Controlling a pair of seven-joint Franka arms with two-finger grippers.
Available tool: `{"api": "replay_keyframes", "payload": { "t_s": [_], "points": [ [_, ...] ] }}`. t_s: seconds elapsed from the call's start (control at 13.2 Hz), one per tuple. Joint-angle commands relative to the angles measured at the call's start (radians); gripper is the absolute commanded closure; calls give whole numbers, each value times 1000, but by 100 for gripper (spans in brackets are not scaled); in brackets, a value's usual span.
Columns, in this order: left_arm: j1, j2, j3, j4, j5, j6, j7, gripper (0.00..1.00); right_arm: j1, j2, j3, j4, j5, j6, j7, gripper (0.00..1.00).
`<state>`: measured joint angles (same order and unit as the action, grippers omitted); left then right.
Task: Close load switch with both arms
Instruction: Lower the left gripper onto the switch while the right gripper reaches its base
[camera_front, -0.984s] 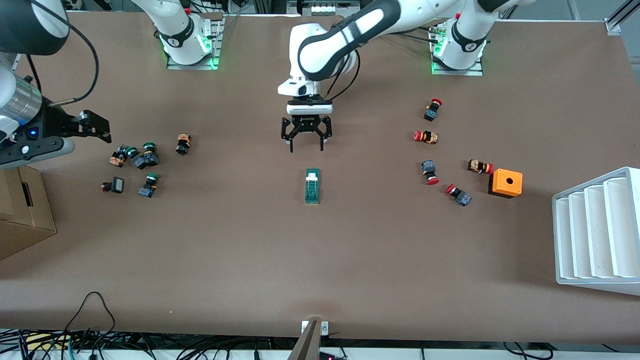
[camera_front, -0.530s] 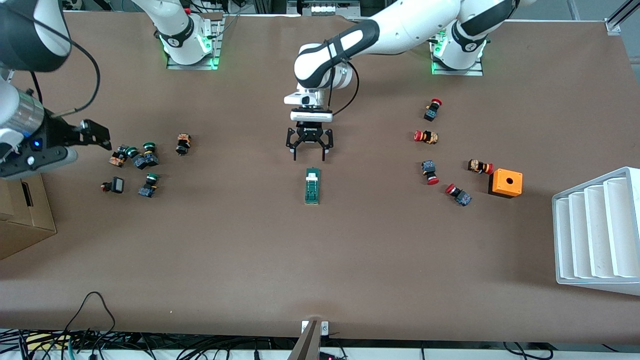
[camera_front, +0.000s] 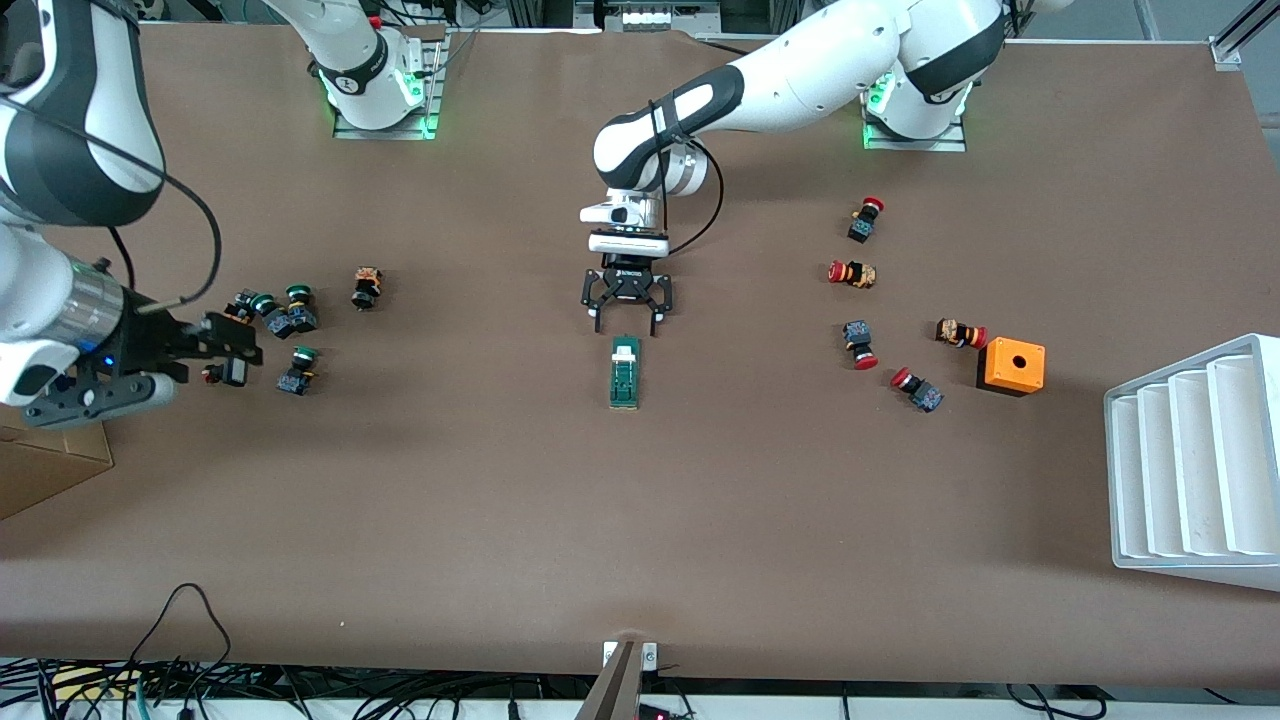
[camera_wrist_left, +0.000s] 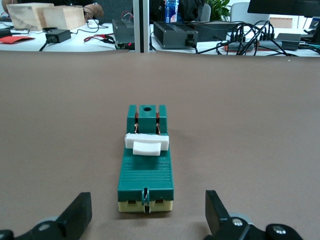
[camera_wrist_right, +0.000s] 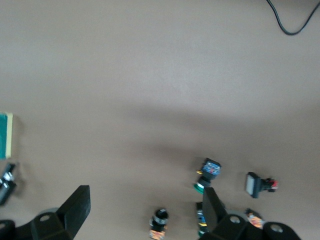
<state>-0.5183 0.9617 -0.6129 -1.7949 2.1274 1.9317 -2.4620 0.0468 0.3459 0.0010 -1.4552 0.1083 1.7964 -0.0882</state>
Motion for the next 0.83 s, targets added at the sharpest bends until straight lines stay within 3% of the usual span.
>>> {"api": "replay_keyframes", "payload": {
  "t_s": [0.0,0.45,0.76],
  "points": [
    [-42,46,31,49,55,-22,-23,0,45,54,2,62,54,29,169,1],
    [-68,60,65,94,74,-20,-14,0,211,117,-19,62,161,168,675,1],
    [-74,71,91,114,110,-13,9,1,326,169,-18,55,163,323,1006,2]
  ]
}}
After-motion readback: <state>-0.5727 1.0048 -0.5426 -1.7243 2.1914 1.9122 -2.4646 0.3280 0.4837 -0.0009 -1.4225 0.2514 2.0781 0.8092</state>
